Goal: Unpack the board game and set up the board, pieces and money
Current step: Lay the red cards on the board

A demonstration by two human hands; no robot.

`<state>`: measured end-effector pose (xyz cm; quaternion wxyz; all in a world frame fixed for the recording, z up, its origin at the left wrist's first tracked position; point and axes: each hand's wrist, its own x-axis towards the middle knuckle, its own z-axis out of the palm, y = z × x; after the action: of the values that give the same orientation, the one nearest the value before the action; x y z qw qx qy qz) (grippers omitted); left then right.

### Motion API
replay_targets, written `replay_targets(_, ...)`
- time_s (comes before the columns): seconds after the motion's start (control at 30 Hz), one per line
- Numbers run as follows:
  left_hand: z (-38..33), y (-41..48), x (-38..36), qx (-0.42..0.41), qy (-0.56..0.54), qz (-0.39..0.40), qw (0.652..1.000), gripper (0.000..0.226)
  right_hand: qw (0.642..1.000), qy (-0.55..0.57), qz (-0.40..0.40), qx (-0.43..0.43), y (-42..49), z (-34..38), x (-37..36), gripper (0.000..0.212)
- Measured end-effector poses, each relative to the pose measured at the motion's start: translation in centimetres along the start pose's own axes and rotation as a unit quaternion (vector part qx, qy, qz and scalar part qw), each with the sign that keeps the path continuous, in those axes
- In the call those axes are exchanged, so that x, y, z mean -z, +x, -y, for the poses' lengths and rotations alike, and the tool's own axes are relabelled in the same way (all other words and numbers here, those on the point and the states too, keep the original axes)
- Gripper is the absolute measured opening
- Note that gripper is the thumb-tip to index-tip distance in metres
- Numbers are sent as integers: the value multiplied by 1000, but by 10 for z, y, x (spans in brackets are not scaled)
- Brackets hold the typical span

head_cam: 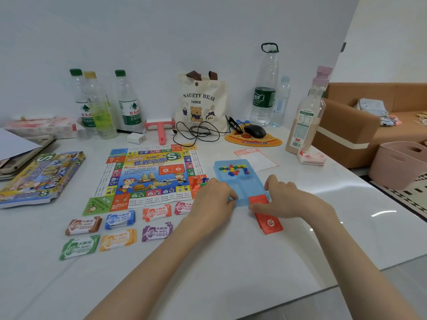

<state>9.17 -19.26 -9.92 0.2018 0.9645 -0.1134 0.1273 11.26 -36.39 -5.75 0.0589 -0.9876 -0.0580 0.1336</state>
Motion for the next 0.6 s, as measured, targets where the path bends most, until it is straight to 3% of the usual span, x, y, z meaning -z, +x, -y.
replay_targets(0.13,1,-3,2,-8,3,-2,1000,26,1000,28,-3,-3,-9,5,-15,82)
replay_targets(0.43,13,-11,20,6,-42,-34,999,25,987,160,-21,-12,-14,2,-25,65)
replay_targets(0.6,18,-16,43,53,-220,-15,974,22,968,240,-66,34,-24,8,-20,61)
